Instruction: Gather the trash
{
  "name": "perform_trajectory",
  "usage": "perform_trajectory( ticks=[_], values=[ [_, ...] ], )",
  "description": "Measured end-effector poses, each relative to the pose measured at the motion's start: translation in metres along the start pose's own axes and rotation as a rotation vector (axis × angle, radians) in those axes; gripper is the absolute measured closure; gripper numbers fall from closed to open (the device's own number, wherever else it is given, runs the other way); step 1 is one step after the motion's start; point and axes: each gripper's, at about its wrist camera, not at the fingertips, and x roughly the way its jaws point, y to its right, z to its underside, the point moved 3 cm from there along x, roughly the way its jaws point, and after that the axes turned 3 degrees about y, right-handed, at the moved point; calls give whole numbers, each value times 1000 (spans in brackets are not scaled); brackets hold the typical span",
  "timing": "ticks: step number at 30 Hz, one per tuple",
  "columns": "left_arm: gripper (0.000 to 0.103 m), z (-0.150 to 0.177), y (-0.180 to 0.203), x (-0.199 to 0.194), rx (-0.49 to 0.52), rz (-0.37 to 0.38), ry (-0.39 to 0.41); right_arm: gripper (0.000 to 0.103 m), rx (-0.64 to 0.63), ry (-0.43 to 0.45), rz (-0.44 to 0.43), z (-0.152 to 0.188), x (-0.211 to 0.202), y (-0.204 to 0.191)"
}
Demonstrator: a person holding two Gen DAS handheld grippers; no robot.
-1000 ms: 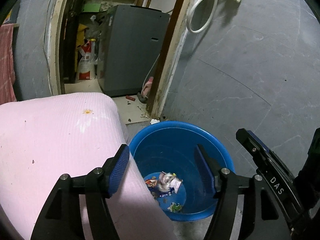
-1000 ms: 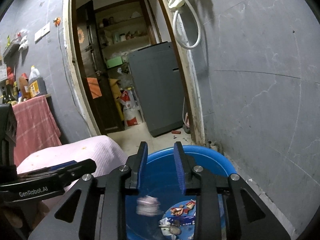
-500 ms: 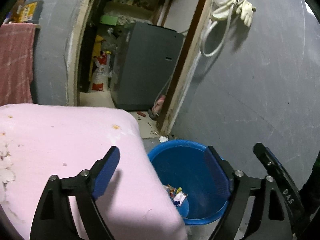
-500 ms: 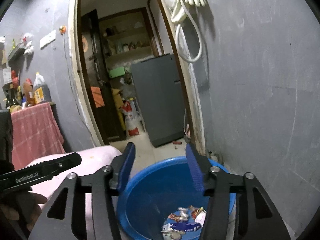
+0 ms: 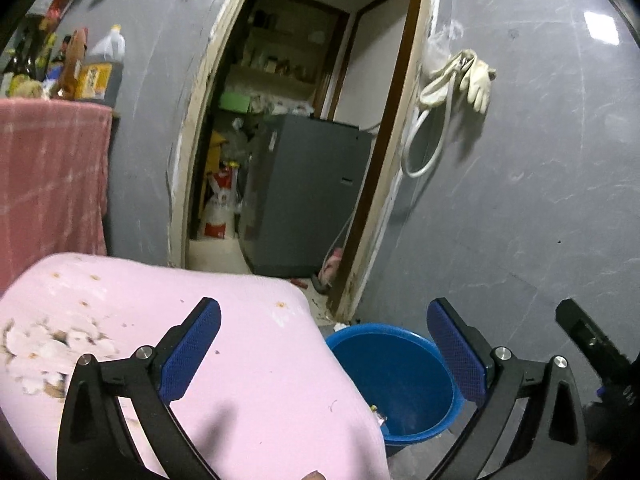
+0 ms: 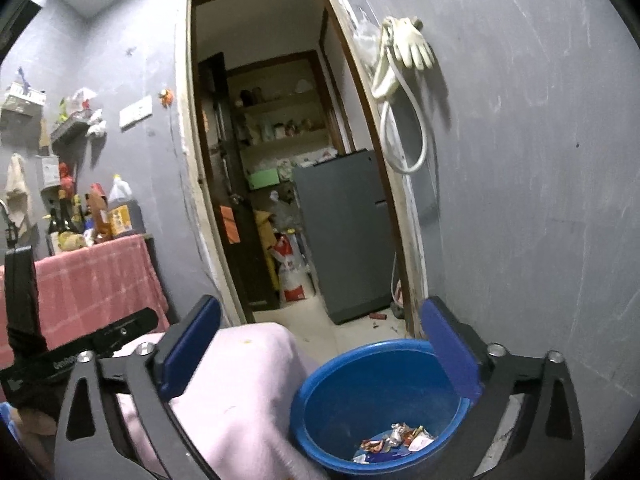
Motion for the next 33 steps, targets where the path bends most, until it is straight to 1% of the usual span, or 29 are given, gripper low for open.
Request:
perform_trajectory(
  ticks=[8, 14, 19, 24, 30, 33],
  values=[
    [2, -7, 2, -54, 28, -6, 52, 0, -31, 18, -12, -12, -37, -22],
    [2, 1, -3, -86, 24, -14, 51, 0, -76, 25, -12, -6, -67, -39],
    [2, 14, -8, -109, 38, -40, 53, 0, -98, 28, -9, 3, -88, -51],
    [2, 34, -13, -129, 62, -80, 51, 0, -105, 19, 4, 18, -101, -59],
    [2, 61, -18, -141, 72, -112, 37, 0, -121, 1, 24, 39, -110, -63],
    [2, 73, -18, -144, 92, -130, 32, 0, -130, -16, 38, 50, -111, -63]
  ],
)
